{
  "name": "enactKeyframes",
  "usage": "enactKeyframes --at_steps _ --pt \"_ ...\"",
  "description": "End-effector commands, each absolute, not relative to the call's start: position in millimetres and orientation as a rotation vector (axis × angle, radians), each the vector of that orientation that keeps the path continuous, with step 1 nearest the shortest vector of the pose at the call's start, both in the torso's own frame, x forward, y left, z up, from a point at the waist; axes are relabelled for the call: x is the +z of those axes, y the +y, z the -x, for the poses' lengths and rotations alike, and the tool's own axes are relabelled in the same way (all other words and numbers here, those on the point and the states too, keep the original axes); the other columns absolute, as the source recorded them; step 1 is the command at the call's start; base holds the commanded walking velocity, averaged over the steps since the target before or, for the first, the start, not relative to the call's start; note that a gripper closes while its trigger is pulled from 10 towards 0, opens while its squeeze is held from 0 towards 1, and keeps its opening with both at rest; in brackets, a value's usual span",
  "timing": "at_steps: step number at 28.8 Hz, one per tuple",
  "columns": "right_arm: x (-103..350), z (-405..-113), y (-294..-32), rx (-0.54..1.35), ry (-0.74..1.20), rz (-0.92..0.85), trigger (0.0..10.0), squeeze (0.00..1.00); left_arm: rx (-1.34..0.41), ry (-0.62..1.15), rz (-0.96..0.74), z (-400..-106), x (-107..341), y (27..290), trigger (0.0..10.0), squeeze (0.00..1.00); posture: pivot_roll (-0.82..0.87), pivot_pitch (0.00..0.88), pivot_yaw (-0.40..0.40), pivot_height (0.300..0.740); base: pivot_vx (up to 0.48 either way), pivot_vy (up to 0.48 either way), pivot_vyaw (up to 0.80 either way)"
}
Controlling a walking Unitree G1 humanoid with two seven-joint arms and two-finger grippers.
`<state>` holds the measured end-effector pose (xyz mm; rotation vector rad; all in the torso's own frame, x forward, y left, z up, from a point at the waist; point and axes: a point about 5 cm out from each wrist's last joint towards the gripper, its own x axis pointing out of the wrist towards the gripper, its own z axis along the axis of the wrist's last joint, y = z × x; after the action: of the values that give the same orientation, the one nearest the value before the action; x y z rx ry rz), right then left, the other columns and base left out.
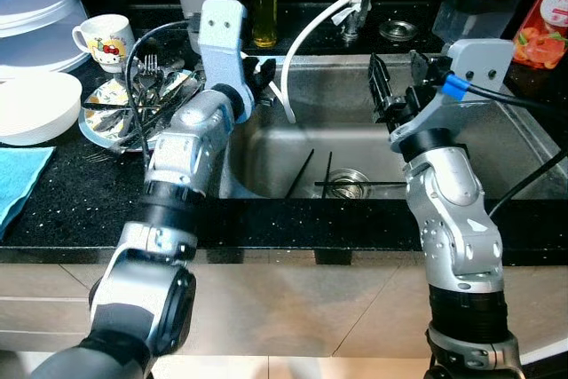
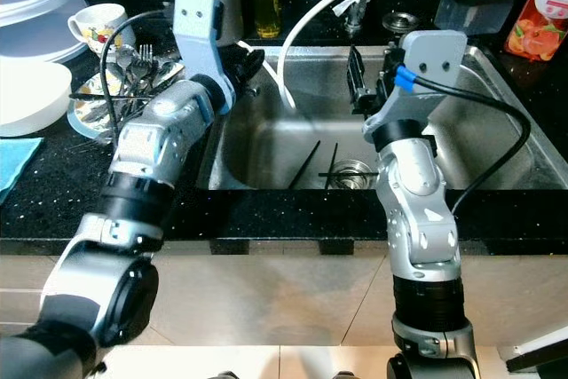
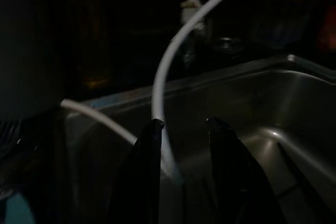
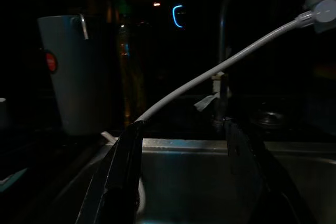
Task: Kitchen organization
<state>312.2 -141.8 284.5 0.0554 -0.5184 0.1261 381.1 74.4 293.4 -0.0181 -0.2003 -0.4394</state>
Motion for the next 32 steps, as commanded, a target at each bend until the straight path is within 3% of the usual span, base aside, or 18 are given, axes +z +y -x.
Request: enactKeyframes --at_steps 1,5,7,10,15,26,32 --pt "287.1 -308.3 -136.4 0.148 -0.542 -0.055 10.0 0.00 -0.452 -0.174 0.058 -377.0 288.0 72.2 10.0 0.00 0.04 0.108 0.057 0.740 0.000 0.000 0.00" --pt "284.3 -307.0 -132.3 0.161 -0.537 -0.065 10.0 0.00 -0.447 -0.070 0.118 -372.2 272.4 72.7 10.0 0.00 0.05 0.111 0.056 0.740 0.000 0.000 0.00" --pt "283.7 -307.5 -131.3 0.158 -0.534 -0.073 10.0 0.00 -0.419 -0.044 0.036 -371.6 265.4 73.8 10.0 0.00 0.05 0.107 0.055 0.740 0.000 0.000 0.00" --pt "283.4 -307.5 -130.4 0.158 -0.538 -0.077 10.0 0.00 -0.386 -0.079 -0.109 -369.9 260.7 75.1 10.0 0.00 0.06 0.107 0.055 0.740 0.000 0.000 0.00" --pt "283.3 -309.1 -131.0 0.154 -0.541 -0.078 10.0 0.00 -0.366 -0.100 -0.175 -367.4 259.4 73.1 10.0 0.00 0.06 0.092 0.054 0.740 0.000 0.000 0.00" --pt "285.0 -311.2 -134.9 0.136 -0.553 -0.077 10.0 0.00 -0.400 -0.082 -0.194 -362.9 259.9 63.1 10.0 0.00 0.08 0.063 0.056 0.740 0.000 0.000 0.00" --pt "284.4 -312.4 -138.4 0.121 -0.560 -0.072 10.0 0.00 -0.319 -0.075 -0.278 -370.9 261.2 76.4 10.0 0.00 0.09 0.054 0.059 0.740 0.000 0.000 0.00"
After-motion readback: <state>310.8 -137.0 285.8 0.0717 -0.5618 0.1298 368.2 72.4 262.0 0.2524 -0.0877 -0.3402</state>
